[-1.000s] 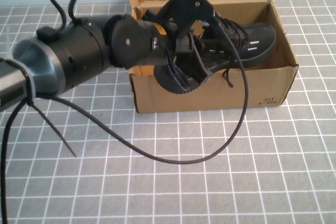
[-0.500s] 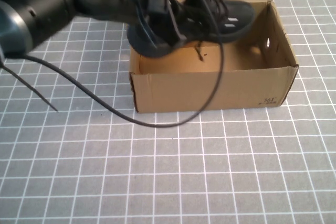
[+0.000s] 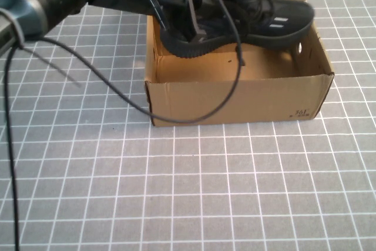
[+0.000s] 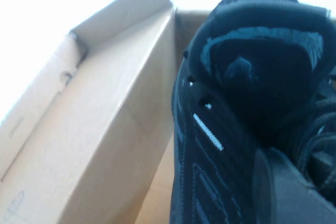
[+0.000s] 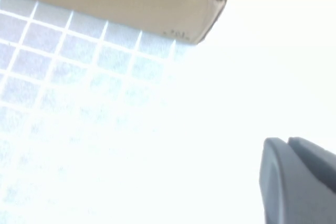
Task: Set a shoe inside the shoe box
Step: Place the shoe in the shoe box
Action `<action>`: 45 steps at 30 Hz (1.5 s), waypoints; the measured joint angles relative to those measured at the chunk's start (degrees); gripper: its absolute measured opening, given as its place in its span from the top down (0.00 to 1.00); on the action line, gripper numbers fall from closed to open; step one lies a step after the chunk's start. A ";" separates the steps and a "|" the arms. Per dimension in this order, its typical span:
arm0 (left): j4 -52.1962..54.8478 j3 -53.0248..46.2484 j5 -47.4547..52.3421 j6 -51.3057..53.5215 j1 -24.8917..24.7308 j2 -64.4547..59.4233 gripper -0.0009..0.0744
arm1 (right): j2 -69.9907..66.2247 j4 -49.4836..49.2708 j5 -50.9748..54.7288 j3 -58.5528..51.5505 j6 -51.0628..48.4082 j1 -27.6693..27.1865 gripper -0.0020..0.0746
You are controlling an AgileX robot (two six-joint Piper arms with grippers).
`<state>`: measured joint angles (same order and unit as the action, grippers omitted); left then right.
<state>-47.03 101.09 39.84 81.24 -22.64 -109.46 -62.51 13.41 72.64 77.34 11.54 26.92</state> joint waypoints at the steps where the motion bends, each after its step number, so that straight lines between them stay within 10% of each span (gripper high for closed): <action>1: 0.00 1.20 1.05 0.13 0.67 -1.23 0.93 | 0.83 0.00 0.00 -0.93 0.13 0.00 0.99; 45: -17.57 11.14 0.89 28.90 5.14 -21.59 0.93 | 4.68 -3.31 0.00 -5.62 2.96 0.00 0.99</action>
<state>-64.60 112.24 40.73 110.14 -17.49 -131.05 -57.83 10.10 72.64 71.72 14.50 26.92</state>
